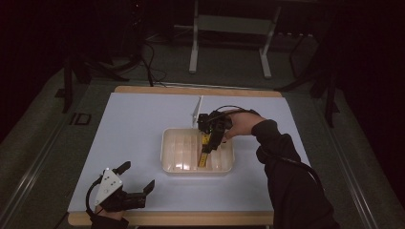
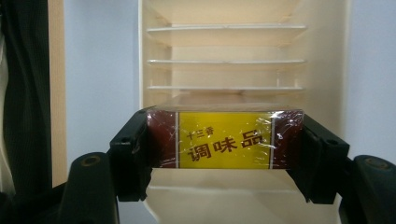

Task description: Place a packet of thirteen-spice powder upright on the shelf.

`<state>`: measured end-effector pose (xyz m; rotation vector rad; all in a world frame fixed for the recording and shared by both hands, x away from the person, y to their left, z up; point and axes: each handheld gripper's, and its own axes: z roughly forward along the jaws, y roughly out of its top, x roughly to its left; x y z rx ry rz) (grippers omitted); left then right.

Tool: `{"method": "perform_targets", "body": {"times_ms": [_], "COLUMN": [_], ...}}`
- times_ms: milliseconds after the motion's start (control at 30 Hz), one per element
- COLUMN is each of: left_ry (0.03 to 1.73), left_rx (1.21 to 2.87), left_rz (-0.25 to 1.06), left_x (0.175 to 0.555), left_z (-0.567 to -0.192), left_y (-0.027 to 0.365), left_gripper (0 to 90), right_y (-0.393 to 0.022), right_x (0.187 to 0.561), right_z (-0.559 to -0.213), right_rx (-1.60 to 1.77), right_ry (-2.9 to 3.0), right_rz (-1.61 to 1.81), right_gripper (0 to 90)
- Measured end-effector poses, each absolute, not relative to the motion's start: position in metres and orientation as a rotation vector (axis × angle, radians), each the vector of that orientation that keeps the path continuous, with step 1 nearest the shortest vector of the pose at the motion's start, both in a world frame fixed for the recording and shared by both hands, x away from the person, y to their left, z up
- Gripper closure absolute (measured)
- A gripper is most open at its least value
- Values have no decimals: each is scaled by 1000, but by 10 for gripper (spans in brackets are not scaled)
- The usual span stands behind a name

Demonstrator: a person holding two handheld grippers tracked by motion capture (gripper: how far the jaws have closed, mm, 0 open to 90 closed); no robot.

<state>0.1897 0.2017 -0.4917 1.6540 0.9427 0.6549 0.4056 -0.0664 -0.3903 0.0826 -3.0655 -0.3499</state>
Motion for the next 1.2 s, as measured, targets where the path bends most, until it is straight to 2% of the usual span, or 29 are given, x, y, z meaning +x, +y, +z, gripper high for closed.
{"method": "perform_targets", "body": {"times_ms": [533, 633, 967, 1033, 1200], "left_ry": [942, 941, 943, 944, 943], "left_rx": [1656, 1658, 1657, 1656, 1661], "left_rz": [650, 651, 647, 648, 646], "left_x": [190, 190, 190, 190, 190], "left_z": [-492, -491, -492, -492, -492], "left_y": [201, 201, 201, 201, 201], "left_gripper": [0, 0, 0, 0, 0], "right_y": [-56, -55, -57, -61, -72], "right_x": [404, 403, 402, 403, 407], "right_z": [-405, -402, -384, -379, -365], "right_rx": [75, 99, 78, 84, 6], "right_ry": [-3071, -3061, -3070, -3064, -3073], "right_rz": [-304, -339, -400, -417, -483], "right_gripper": [312, 262, 193, 114, 123]}}
